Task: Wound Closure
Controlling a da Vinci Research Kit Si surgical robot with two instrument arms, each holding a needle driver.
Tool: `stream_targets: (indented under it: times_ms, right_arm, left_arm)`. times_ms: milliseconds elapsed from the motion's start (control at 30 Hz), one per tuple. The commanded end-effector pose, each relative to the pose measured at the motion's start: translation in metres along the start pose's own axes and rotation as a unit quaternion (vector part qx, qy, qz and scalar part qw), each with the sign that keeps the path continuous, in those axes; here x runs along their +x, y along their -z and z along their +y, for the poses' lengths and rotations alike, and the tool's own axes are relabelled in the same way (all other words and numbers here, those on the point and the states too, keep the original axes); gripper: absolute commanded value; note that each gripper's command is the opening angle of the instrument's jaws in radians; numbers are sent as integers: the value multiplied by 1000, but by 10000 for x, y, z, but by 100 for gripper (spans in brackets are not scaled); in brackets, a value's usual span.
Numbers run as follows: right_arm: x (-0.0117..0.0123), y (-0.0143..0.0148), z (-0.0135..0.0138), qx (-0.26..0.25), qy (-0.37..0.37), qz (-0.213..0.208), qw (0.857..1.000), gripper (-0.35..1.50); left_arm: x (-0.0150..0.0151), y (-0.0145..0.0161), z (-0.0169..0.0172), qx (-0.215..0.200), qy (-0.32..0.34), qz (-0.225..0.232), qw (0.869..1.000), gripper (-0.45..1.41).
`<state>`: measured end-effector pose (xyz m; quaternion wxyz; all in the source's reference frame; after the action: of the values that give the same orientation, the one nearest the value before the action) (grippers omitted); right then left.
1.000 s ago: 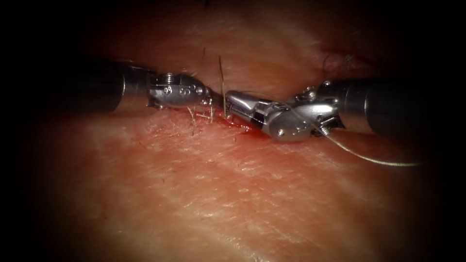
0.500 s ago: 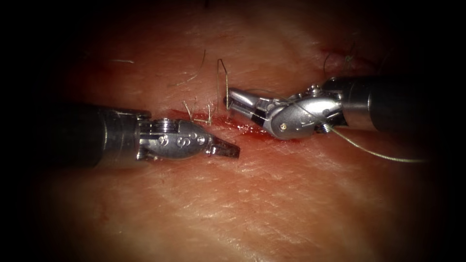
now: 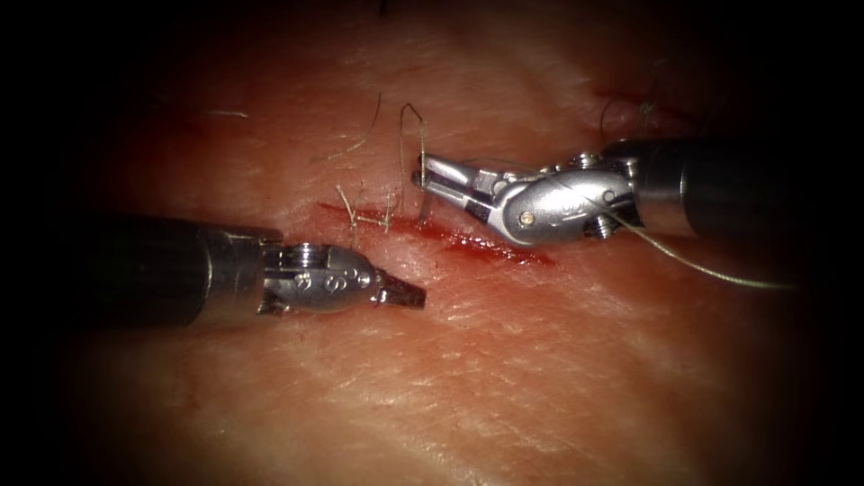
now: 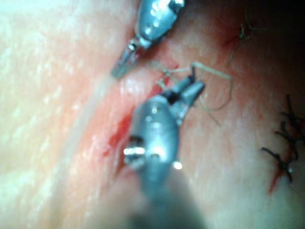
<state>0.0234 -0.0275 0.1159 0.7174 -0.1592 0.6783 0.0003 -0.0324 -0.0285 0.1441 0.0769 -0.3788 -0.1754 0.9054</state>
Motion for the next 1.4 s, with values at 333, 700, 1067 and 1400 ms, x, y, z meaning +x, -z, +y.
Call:
stream_targets:
  times_ms: [333, 700, 1067, 1400]
  right_arm:
    - [-9, -5, 4, 29, -11, 6, 999, -35]
    - [-12, -8, -4, 69, 78, 7, 995, -35]
    - [-5, -3, -7, 86, 101, 3, 991, -35]
    - [-3, -5, -6, 85, 46, 5, 995, -35]
  left_arm:
    - [-19, -14, -7, -1, 5, -3, 1000, -23]
    - [-19, -11, -6, -3, 5, -4, 1000, -23]
    - [-18, -10, -7, -4, 6, -4, 1000, -23]
    - [-19, -12, -7, -3, 5, -4, 1000, -21]
